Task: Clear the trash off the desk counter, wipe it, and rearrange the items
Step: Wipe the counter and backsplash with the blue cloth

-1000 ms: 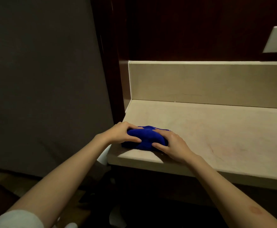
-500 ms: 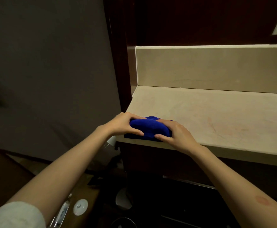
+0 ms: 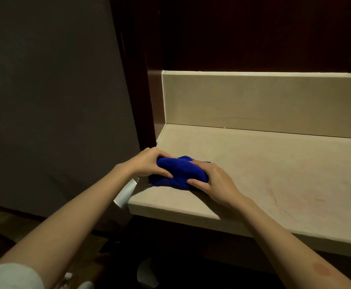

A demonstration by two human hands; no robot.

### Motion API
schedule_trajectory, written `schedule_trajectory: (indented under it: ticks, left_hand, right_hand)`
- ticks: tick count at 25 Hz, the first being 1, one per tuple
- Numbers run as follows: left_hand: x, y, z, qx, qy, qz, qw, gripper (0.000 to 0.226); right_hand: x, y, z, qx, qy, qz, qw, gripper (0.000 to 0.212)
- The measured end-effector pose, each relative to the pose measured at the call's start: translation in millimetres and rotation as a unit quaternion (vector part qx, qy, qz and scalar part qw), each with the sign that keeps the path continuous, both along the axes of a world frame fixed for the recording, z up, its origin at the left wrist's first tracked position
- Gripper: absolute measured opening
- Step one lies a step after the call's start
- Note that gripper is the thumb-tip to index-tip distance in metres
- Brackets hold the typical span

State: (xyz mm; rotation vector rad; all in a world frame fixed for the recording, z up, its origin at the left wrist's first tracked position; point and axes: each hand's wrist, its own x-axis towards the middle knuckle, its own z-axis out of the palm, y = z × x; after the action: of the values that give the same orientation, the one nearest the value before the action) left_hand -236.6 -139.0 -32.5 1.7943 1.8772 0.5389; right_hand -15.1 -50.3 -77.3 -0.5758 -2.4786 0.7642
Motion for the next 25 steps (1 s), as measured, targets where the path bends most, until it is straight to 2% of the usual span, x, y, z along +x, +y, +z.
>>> schedule_trajectory:
  ticks: [9,12,15,17,25]
  left_hand:
    - [-42.9,108.9,14.3,-0.018,0.094,0.006,0.995,0.043]
    - [-52.5,141.4,17.7,-0.018,0.168,0.008,0.986,0.042]
    - [-55.5,178.5,21.8,-0.034,0.29,0.02,0.956,0.047]
    - [-59.3,200.3,23.9,-0.057,0.334,0.034,0.94,0.051]
    - [-74.6,225.8,34.6,-0.09,0.273,0.042,0.957,0.059]
  right_hand:
    - [-58.6,98.5,-1.5,0.001,-0.007,-0.039,0.999,0.042]
    - [-80.2,130.6,-3.6,-0.009,-0.011,-0.053,0.999,0.042]
    - [-99.8,157.8,-5.9,-0.008,-0.011,-0.068,0.998,0.042]
    - [-112.0,172.8,-5.8,-0.008,-0.017,-0.078,0.997,0.044]
    - [-124.3,195.3,-8.7,-0.011,-0.013,-0.082,0.996,0.048]
